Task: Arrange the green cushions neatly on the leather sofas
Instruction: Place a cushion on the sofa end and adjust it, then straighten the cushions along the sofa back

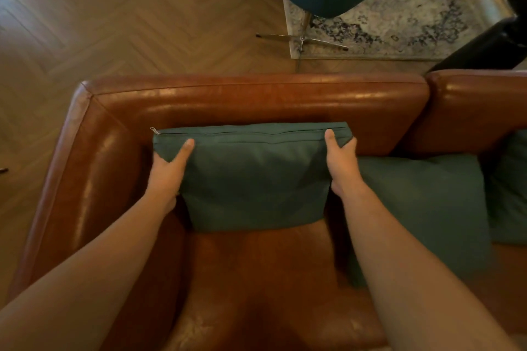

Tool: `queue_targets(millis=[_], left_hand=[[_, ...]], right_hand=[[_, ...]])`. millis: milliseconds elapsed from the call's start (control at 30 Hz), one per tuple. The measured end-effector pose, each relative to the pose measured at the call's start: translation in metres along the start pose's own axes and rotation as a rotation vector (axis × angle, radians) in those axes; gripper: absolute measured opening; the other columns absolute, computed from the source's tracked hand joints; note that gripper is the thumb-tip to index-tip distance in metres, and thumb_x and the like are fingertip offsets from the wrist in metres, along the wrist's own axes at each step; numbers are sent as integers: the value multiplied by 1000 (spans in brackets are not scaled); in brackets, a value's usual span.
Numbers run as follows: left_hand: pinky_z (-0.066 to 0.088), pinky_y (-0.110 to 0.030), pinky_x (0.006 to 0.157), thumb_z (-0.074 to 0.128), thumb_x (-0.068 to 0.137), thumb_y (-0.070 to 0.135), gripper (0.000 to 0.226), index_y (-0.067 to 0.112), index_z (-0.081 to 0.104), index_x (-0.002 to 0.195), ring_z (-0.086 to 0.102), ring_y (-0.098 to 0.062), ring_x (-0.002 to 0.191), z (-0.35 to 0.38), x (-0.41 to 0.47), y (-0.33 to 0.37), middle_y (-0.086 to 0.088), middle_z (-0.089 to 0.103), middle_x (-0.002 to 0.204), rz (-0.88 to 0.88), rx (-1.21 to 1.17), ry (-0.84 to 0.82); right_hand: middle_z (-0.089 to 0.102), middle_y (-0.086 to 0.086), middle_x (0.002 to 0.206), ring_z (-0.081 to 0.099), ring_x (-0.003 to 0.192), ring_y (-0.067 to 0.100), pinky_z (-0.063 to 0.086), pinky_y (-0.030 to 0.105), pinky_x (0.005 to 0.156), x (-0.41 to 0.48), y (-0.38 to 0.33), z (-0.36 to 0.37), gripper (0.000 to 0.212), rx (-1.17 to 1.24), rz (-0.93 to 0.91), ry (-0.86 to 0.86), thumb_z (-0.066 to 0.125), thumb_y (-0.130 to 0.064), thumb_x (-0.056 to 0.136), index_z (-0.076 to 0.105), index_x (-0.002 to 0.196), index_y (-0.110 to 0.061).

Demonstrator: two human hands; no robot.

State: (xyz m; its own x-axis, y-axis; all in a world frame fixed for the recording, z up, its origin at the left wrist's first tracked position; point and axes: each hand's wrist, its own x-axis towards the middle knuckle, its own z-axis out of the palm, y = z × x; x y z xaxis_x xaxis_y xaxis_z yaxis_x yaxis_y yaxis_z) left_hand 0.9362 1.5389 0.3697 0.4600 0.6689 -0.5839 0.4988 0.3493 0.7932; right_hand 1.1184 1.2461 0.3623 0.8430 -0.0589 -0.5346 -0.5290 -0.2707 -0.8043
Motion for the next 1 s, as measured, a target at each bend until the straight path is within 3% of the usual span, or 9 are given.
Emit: queue_targets(millis=[67, 200, 367, 533, 633, 700, 767, 867, 1000], left_hand=[[48, -56, 110, 86, 57, 74, 110, 44, 41, 153, 59, -20, 128, 2, 0, -5, 13, 61, 139, -21, -45, -32], [41, -63, 109, 80, 83, 58, 92, 50, 28, 158, 49, -19, 128, 2, 3, -8, 12, 52, 145, -37, -115, -25], [40, -67, 111, 85, 76, 55, 100, 47, 28, 158, 52, -26, 135, 4, -5, -12, 16, 58, 136, -76, -34, -121], [38, -58, 115, 87, 65, 70, 135, 47, -1, 164, 40, -29, 148, -5, -30, -7, 3, 34, 166, 43, 178, -51], [31, -53, 122, 83, 73, 68, 135, 44, -13, 164, 28, -35, 155, -9, -65, -9, -7, 13, 172, 143, 463, -40], [30, -54, 124, 76, 77, 73, 125, 50, -13, 162, 21, -36, 157, -10, -88, -9, -6, 3, 173, 216, 623, -93], [29, -57, 124, 70, 76, 81, 118, 57, -10, 160, 14, -36, 159, -11, -109, -5, -1, -4, 174, 264, 756, -143], [26, -60, 124, 68, 77, 82, 115, 59, -8, 159, 8, -37, 160, -11, -139, 7, 1, -6, 175, 366, 894, -148], [23, -59, 125, 71, 80, 76, 114, 57, -8, 160, 7, -36, 160, -14, -184, 20, 4, -5, 175, 496, 917, -142]], right_hand=[[39, 2, 165, 41, 150, 28, 37, 52, 123, -7, 10, 8, 85, 183, 63, -7, 59, -56, 102, 12, 168, -30], [56, -5, 145, 57, 132, 22, 45, 50, 116, -14, 30, 4, 68, 380, 39, 11, 64, -52, 101, 33, 160, -37], [51, -9, 151, 49, 143, 22, 40, 50, 122, -24, 42, 13, 83, 210, 5, -76, 70, -53, 96, 24, 164, -39], [28, 1, 171, 34, 154, 29, 38, 55, 122, -33, 23, -7, 100, 128, 7, 25, 75, -53, 93, 9, 167, -39], [16, 2, 175, 22, 160, 27, 30, 50, 128, -67, 10, -5, 95, -43, -104, 86, 72, -43, 98, 9, 169, -32], [12, 4, 176, 14, 162, 25, 23, 45, 130, -95, 3, -3, 91, -186, -218, 46, 70, -41, 100, 12, 169, -30], [6, 7, 177, 8, 162, 29, 21, 49, 129, -123, -1, 0, 88, -361, -287, -22, 68, -46, 100, 14, 168, -36], [-2, 9, 177, 3, 162, 33, 20, 59, 128, -162, -6, -2, 88, -647, -377, -68, 66, -54, 99, 11, 167, -43], [-11, 6, 177, -5, 163, 33, 15, 63, 127, -207, -12, -20, 92, -846, -419, -89, 64, -57, 99, 3, 166, -47]])
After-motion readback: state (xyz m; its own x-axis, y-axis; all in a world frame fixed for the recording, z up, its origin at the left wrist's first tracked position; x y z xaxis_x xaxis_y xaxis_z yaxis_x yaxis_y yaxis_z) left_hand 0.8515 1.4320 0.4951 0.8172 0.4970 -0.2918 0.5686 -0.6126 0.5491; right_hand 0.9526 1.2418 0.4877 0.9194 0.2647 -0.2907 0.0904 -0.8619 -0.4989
